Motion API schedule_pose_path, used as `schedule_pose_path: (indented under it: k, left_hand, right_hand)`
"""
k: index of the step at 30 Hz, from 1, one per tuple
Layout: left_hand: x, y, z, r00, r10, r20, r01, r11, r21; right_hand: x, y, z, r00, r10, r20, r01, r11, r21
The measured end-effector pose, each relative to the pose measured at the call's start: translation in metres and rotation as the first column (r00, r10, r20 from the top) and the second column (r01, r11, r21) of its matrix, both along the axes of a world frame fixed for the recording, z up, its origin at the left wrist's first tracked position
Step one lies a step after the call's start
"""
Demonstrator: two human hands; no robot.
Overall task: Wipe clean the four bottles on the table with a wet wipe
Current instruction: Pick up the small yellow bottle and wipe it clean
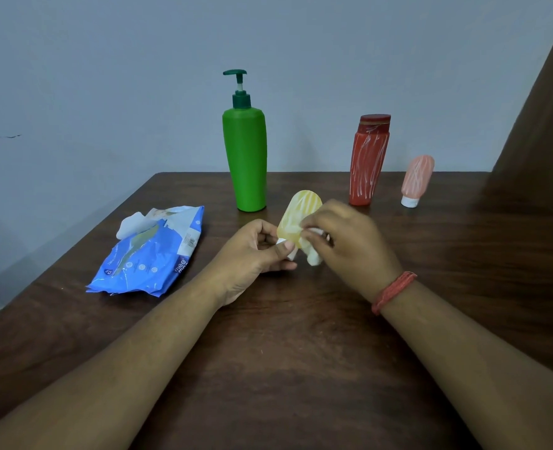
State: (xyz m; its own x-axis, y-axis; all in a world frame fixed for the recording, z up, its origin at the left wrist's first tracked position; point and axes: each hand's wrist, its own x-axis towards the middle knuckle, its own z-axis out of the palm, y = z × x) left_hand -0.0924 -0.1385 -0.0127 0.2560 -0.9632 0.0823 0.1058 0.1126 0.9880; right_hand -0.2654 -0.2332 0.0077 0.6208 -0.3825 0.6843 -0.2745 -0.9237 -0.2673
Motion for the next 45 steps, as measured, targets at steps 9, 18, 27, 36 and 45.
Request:
schedule_pose_path:
  k: [9, 18, 27, 36, 45]
  left_hand:
    - [0.001, 0.001, 0.002, 0.995, -0.037, -0.097, 0.036, 0.999, -0.004]
    - [0.002, 0.000, 0.000, 0.997, -0.057, -0.046, 0.057, 0.998, 0.006]
    - [0.006, -0.001, -0.002, 0.996, -0.052, 0.070, 0.052, 0.999, 0.014]
    - [0.006, 0.000, -0.002, 0.995, -0.053, 0.089, 0.052, 0.999, 0.008]
    - [0.006, -0.002, -0.003, 0.991, -0.053, 0.121, 0.052, 0.999, 0.009]
  right_hand:
    - [0.000, -0.002, 0.000, 0.984, -0.050, 0.171, 0.043, 0.998, 0.042]
    - [-0.004, -0.005, 0.001, 0.986, -0.057, 0.155, 0.052, 0.998, 0.038]
    - [-0.008, -0.010, 0.005, 0.985, -0.118, 0.125, 0.114, 0.993, 0.040]
    - [-0.008, -0.010, 0.009, 0.973, -0.173, 0.151, 0.167, 0.985, 0.050]
    - [-0.009, -0.009, 0.008, 0.976, -0.174, 0.127, 0.167, 0.984, 0.061]
